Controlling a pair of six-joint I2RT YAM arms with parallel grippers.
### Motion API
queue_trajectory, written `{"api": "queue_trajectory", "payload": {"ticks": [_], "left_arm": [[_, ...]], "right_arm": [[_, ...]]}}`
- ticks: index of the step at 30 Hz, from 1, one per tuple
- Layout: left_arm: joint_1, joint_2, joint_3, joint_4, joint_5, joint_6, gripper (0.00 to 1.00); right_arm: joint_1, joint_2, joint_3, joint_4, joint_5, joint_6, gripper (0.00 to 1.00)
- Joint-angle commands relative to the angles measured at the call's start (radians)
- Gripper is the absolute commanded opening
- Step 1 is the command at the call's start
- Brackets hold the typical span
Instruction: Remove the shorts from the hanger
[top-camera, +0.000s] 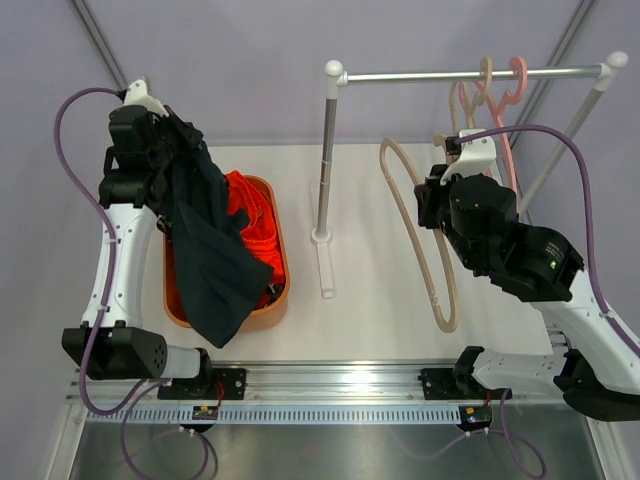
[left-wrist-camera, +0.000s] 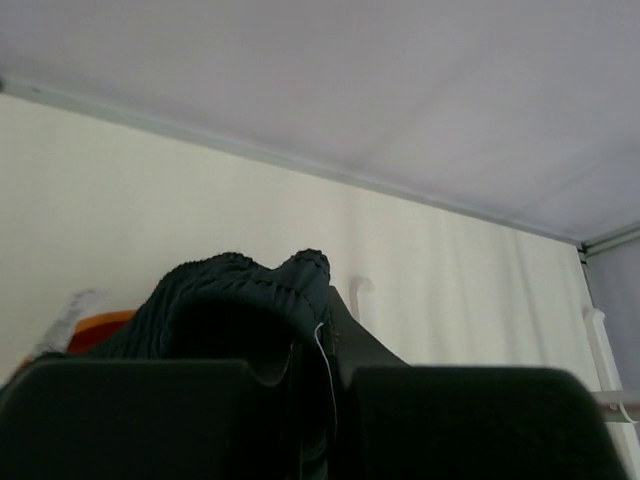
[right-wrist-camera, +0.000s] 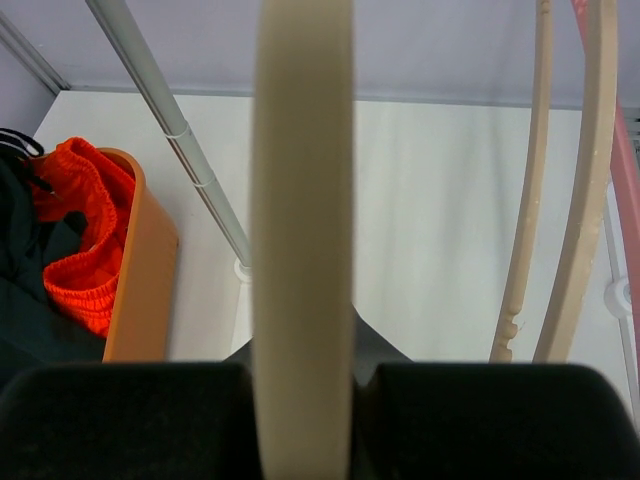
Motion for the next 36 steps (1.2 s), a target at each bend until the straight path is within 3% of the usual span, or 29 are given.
{"api": "queue_trajectory", "payload": {"ticks": [1,4,8,12,13,15,16,19,20,23,28,36], "left_arm": [[-0.003,-0.05,-0.11,0.116,0.121,-0.112,0.0],[-0.015,-0.131,-0.238,0.159,0.083,-0.169,0.0],[-0.165,-0.281,-0.556,0.229,-0.034,-0.212,0.0],[-0.239,-0.419,-0.759,0.26,-0.121,-0.246,0.01],[-0.241,-0.438,-0.787,0.259,-0.12,-0.249,0.12],[-0.241,-0.475,-0.83,0.245,-0.112,-0.244,0.23],[-0.241,-0.482,-0.856,0.246,-0.08,-0.237,0.4],[-0.239,-0.499,-0.851,0.226,-0.017,-0.203,0.68],[-0.239,-0.499,-0.832,0.213,0.001,-0.186,0.84],[-0.239,-0.501,-0.72,0.144,0.067,-0.148,0.96],[-0.239,-0.493,-0.561,0.024,0.086,-0.076,0.99],[-0.239,-0.495,-0.541,0.002,0.058,0.013,0.99]], "right_arm": [[-0.01,-0.007,0.025,0.006,0.007,-0.008,0.0],[-0.01,-0.009,0.011,0.01,0.001,-0.008,0.0],[-0.01,-0.012,-0.016,0.021,-0.017,-0.014,0.0],[-0.027,-0.04,-0.056,0.06,-0.048,-0.034,0.0],[-0.035,-0.046,-0.059,0.064,-0.06,-0.038,0.0],[-0.058,-0.044,-0.053,0.067,-0.091,-0.058,0.0],[-0.064,-0.046,-0.05,0.07,-0.106,-0.067,0.0],[-0.09,-0.061,-0.058,0.112,-0.17,-0.116,0.0],[-0.102,-0.064,-0.058,0.136,-0.189,-0.135,0.0],[-0.162,-0.067,-0.055,0.178,-0.281,-0.181,0.0],[-0.274,-0.008,-0.01,0.213,-0.414,-0.228,0.0],[-0.413,0.181,0.195,0.216,-0.534,-0.268,0.0]]}}
